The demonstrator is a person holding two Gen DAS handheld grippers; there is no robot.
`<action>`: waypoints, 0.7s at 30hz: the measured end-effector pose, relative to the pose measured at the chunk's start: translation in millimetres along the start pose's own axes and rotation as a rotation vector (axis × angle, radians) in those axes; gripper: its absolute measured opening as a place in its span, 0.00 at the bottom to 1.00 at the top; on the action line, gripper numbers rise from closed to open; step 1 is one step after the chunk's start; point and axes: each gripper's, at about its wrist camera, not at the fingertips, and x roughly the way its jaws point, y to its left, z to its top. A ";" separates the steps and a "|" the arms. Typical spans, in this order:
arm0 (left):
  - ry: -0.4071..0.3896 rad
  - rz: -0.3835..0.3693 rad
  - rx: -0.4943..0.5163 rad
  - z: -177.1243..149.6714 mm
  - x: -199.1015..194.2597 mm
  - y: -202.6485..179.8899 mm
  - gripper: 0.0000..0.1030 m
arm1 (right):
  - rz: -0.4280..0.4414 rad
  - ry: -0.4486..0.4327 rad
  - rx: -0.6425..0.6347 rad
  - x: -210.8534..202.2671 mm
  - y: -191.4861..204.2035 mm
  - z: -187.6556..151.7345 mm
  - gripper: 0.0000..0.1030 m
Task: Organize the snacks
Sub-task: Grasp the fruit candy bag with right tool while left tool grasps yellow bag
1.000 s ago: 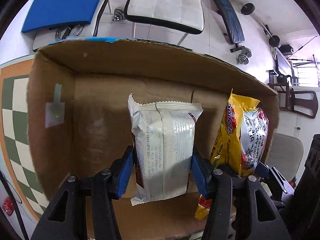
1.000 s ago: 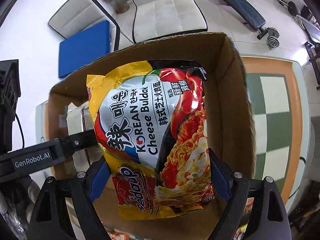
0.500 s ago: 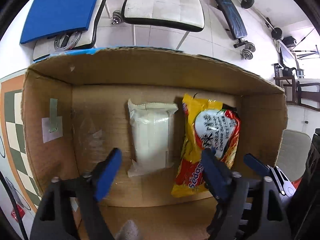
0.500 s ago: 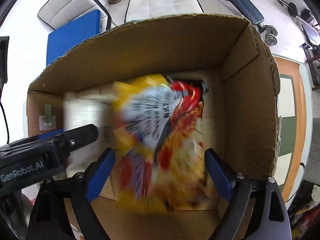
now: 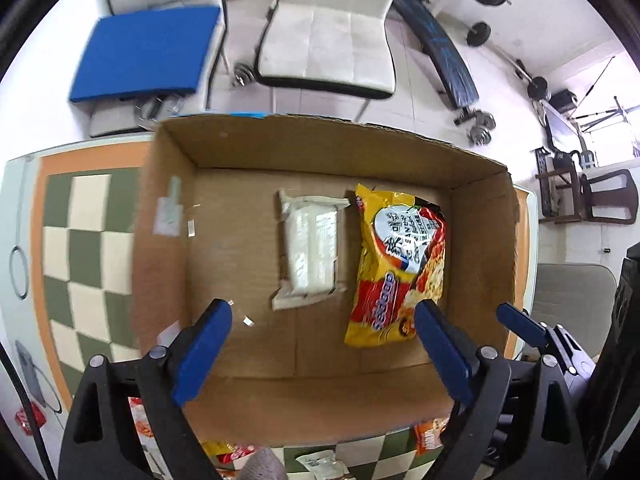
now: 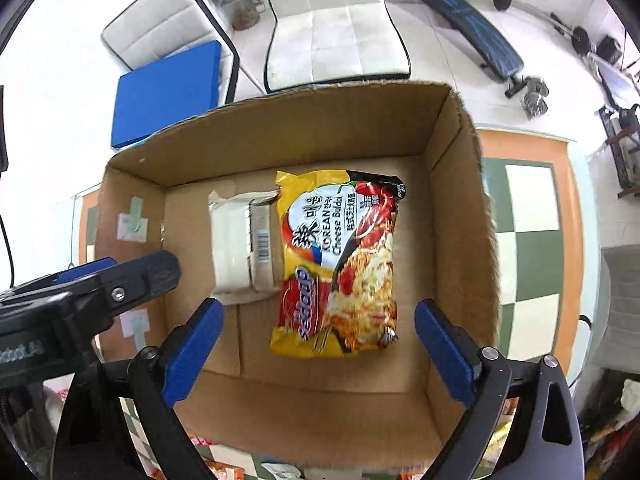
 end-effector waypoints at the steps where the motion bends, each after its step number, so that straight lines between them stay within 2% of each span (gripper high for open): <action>1: -0.016 0.003 0.002 -6.4 -6.4 0.5 0.91 | 0.000 -0.012 -0.004 -5.8 1.0 -5.0 0.96; 6: -0.110 0.040 -0.001 -47.9 -43.9 8.9 0.91 | 0.034 -0.051 -0.009 -34.9 10.0 -33.9 0.96; 12: -0.151 0.057 -0.087 -113.0 -67.9 43.4 0.91 | 0.094 -0.089 0.010 -64.3 21.1 -90.4 0.96; 17: -0.093 0.045 -0.225 -172.8 -53.3 102.0 0.91 | 0.168 -0.007 0.031 -48.5 28.8 -143.8 0.96; 21: -0.005 0.003 -0.337 -205.3 -22.3 145.4 0.91 | 0.185 0.094 0.029 -10.5 39.8 -179.1 0.96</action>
